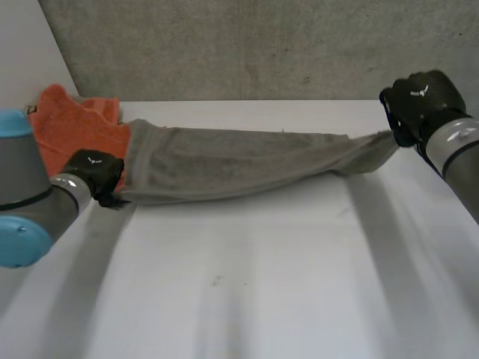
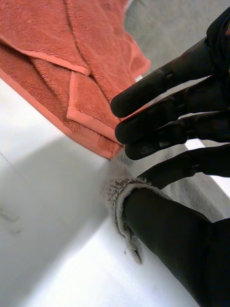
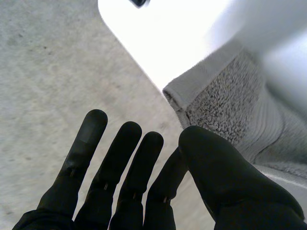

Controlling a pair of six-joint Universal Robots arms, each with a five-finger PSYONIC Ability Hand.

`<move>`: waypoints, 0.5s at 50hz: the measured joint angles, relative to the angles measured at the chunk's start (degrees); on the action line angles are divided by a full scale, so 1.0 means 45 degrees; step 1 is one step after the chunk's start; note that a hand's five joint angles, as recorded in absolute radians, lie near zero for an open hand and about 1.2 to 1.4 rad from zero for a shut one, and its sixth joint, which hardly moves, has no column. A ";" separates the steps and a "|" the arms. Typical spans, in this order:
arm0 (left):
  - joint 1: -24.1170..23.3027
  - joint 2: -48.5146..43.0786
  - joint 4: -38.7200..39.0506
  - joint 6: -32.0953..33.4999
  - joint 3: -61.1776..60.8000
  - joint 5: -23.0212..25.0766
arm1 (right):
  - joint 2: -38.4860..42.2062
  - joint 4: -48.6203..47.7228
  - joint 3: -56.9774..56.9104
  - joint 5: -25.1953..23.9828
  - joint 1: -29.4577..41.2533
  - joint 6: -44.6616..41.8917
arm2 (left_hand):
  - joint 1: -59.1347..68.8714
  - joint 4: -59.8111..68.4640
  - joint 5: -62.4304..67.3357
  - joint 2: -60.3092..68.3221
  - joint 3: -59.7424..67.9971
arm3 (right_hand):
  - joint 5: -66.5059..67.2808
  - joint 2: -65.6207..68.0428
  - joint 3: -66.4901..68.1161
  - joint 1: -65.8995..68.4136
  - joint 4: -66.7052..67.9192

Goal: Fold the laundry.

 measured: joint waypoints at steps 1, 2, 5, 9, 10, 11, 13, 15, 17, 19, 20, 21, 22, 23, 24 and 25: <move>0.0026 0.0266 -0.0327 0.0290 -0.0099 0.0190 | -0.0065 0.0336 0.0057 -0.0186 -0.0099 -0.0356 | 0.0000 0.0001 0.0000 0.0010 0.0001 | 0.0018 0.0000 0.0000 0.0000 0.0000; 0.0076 0.0724 -0.1037 0.0897 -0.0305 0.0514 | -0.0141 0.0818 0.0123 -0.0378 -0.0230 -0.0837 | 0.0000 0.0000 0.0000 0.0010 0.0001 | 0.0057 0.0002 0.0000 0.0000 0.0000; 0.0171 0.1325 -0.2139 0.1874 -0.0590 0.0883 | -0.0303 0.2253 0.0304 -0.0815 -0.0620 -0.2266 | 0.0000 0.0001 0.0000 0.0010 0.0001 | 0.0120 0.0003 0.0000 0.0000 0.0000; 0.0334 0.2050 -0.3681 0.3314 -0.1021 0.1180 | -0.0469 0.4188 0.0644 -0.1136 -0.1153 -0.4239 | 0.0000 0.0002 0.0000 0.0011 0.0001 | 0.0121 0.0000 0.0000 0.0000 0.0000; 0.0437 0.2591 -0.4857 0.4545 -0.1442 0.1252 | -0.0567 0.5382 0.0950 -0.1277 -0.1503 -0.5589 | 0.0000 0.0002 0.0000 0.0011 0.0001 | 0.0121 0.0003 0.0001 0.0000 -0.0001; 0.0487 0.2930 -0.5572 0.5365 -0.1738 0.1245 | -0.0625 0.6143 0.1217 -0.1365 -0.1754 -0.6594 | 0.0000 0.0003 0.0000 0.0011 0.0001 | 0.0121 0.0003 0.0000 0.0000 0.0000; 0.0516 0.3222 -0.6155 0.6102 -0.2005 0.1225 | -0.0674 0.6689 0.1479 -0.1442 -0.1950 -0.7435 | 0.0000 0.0003 0.0000 0.0011 0.0001 | 0.0121 0.0003 0.0000 0.0000 0.0000; 0.0516 0.3222 -0.6155 0.6102 -0.2005 0.1225 | -0.0674 0.6689 0.1479 -0.1442 -0.1950 -0.7435 | 0.0000 0.0003 0.0000 0.0011 0.0001 | 0.0121 0.0003 0.0000 0.0000 0.0000; 0.0526 0.3974 -0.7272 0.8255 -0.2663 0.1075 | -0.0690 0.7199 0.2134 -0.1539 -0.2253 -0.8821 | 0.0000 0.0004 0.0000 0.0011 0.0001 | 0.0122 0.0000 0.0000 0.0000 0.0000; 0.0475 0.4050 -0.7029 0.8756 -0.2667 0.1009 | -0.0615 0.7035 0.2257 -0.1548 -0.2267 -0.8907 | 0.0000 0.0005 0.0000 0.0011 0.0002 | 0.0122 0.0003 0.0000 0.0000 0.0000; 0.0475 0.4050 -0.7029 0.8756 -0.2667 0.1009 | -0.0615 0.7035 0.2257 -0.1548 -0.2267 -0.8907 | 0.0000 0.0005 0.0000 0.0011 0.0002 | 0.0122 0.0003 0.0000 0.0000 0.0000; 0.0428 0.4017 -0.6715 0.8945 -0.2595 0.0972 | -0.0555 0.6909 0.2289 -0.1546 -0.2257 -0.8879 | 0.0000 0.0005 0.0000 0.0011 0.0001 | 0.0121 0.0003 0.0000 0.0000 0.0000; 0.0308 0.3793 -0.5938 0.9076 -0.2335 0.0903 | -0.0348 0.6494 0.2259 -0.1534 -0.2186 -0.8645 | 0.0000 0.0007 0.0000 0.0011 0.0002 | 0.0120 0.0003 0.0000 0.0000 0.0000; 0.0259 0.3681 -0.5649 0.9071 -0.2217 0.0883 | -0.0305 0.6409 0.2242 -0.1531 -0.2166 -0.8579 | 0.0000 0.0006 0.0000 0.0011 0.0002 | 0.0120 0.0003 0.0000 0.0000 0.0000; 0.0259 0.3681 -0.5649 0.9071 -0.2217 0.0883 | -0.0305 0.6409 0.2242 -0.1531 -0.2166 -0.8579 | 0.0000 0.0006 0.0000 0.0011 0.0002 | 0.0120 0.0003 0.0000 0.0000 0.0000; 0.0259 0.3681 -0.5649 0.9071 -0.2217 0.0883 | -0.0305 0.6409 0.2242 -0.1531 -0.2166 -0.8579 | 0.0000 0.0006 0.0000 0.0011 0.0002 | 0.0120 0.0003 0.0000 0.0000 0.0000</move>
